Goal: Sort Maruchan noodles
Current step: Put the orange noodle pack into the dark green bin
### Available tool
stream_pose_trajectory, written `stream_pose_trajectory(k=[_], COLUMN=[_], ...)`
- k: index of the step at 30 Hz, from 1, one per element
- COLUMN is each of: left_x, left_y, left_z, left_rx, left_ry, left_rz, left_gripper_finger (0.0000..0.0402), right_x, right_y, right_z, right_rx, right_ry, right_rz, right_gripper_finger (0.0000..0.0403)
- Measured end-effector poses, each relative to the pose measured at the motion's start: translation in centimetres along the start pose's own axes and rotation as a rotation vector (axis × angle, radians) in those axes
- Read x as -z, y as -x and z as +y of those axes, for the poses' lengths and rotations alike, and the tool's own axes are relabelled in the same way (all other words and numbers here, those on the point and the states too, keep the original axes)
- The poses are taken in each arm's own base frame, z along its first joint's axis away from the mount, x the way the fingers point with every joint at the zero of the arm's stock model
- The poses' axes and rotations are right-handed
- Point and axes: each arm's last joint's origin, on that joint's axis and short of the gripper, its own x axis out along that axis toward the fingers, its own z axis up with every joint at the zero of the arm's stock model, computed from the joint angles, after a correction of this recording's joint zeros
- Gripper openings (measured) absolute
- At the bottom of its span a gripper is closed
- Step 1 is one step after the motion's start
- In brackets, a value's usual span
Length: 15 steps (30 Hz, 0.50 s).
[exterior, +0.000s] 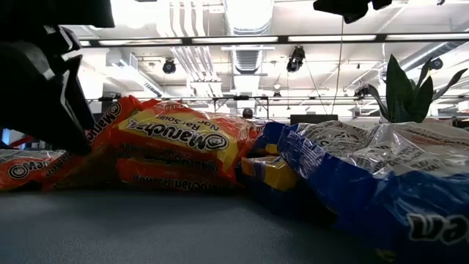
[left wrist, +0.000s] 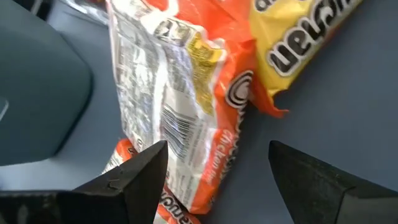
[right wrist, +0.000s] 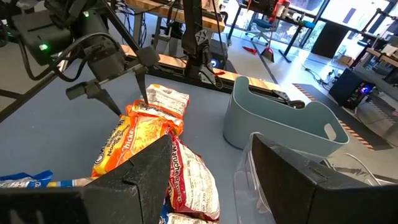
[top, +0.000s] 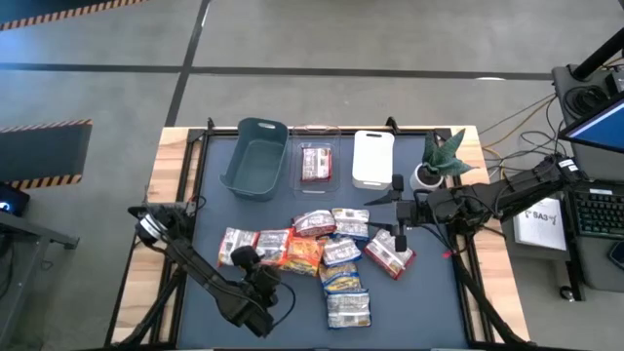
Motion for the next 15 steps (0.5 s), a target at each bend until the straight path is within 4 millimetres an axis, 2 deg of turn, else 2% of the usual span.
stream_pose_trajectory(k=[15], left_x=[1.8], left_y=[-2.1], left_z=[0.3], left_rx=[-0.044], left_ry=[0.045], left_rz=[-0.084], left_gripper_finger=[0.0221], right_x=[0.0], right_y=[0.0], right_z=[0.0], right_rx=[0.007], right_ry=[0.005], right_rz=[0.001], right_gripper_finger=[0.021])
